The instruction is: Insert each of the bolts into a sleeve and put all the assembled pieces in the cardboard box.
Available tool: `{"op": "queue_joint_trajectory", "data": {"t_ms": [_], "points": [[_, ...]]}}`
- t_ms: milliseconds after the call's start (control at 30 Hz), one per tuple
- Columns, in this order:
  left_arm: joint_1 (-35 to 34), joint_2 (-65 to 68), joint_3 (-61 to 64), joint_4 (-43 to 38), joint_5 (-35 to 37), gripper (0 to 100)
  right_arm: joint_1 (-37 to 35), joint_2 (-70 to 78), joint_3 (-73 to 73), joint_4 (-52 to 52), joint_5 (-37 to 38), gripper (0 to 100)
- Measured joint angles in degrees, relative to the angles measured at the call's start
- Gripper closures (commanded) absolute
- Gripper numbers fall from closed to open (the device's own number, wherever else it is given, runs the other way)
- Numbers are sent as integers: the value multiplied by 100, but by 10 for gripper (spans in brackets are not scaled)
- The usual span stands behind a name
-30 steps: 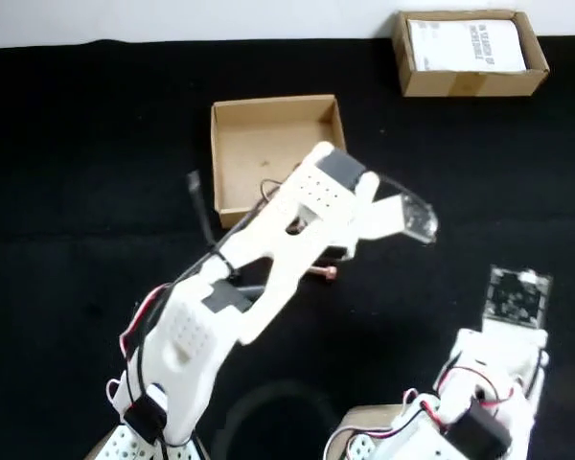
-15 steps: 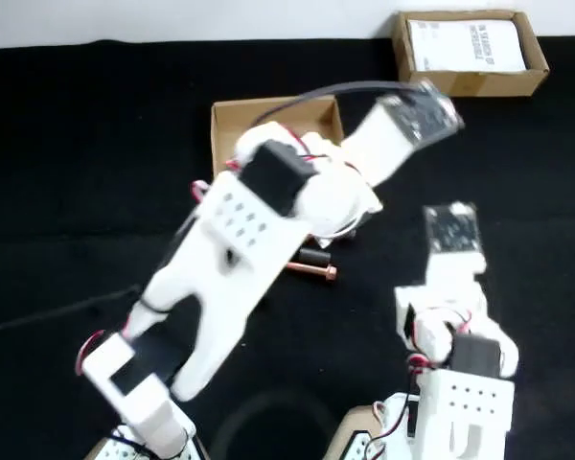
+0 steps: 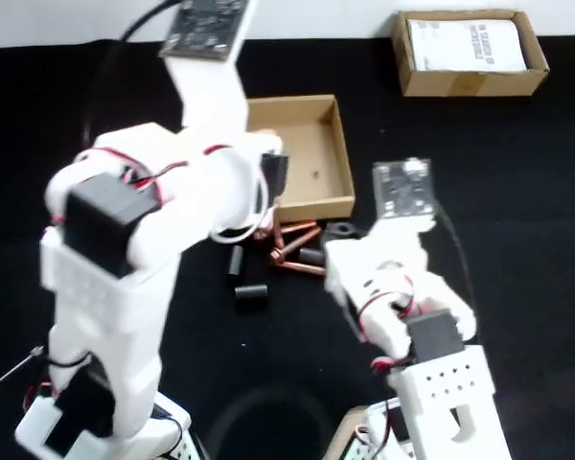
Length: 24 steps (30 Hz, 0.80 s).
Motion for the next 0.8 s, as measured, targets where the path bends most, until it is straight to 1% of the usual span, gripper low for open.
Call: {"op": "queue_joint_trajectory", "data": {"t_ms": [133,200,267,333,400,500,600,667,700,800], "points": [[-132,-756,782,53,0,993,-756,-527,0,0,-123,991],[-132,-1257,1477,26,0,993,-985,-791,0,0,-123,991],[-105,-1776,2365,-299,0,993,-1064,-1037,114,0,-123,991],[-105,-2303,3446,-905,0,993,-1073,-1257,316,0,-123,991],[-105,-2866,4598,-1793,0,993,-1081,-1468,536,0,-123,991],[-114,-3727,6303,-3437,18,993,-1099,-1732,844,0,-123,991],[44,-4466,7640,-5160,18,993,-1099,-1952,1108,0,-123,991],[246,-4677,8035,-6013,26,993,-1099,-2057,1204,0,-123,991],[352,-4703,8070,-6233,26,993,-1099,-2101,1213,0,-123,991],[686,-4659,8070,-6479,26,993,-1099,-2145,1213,0,-123,991]]}}
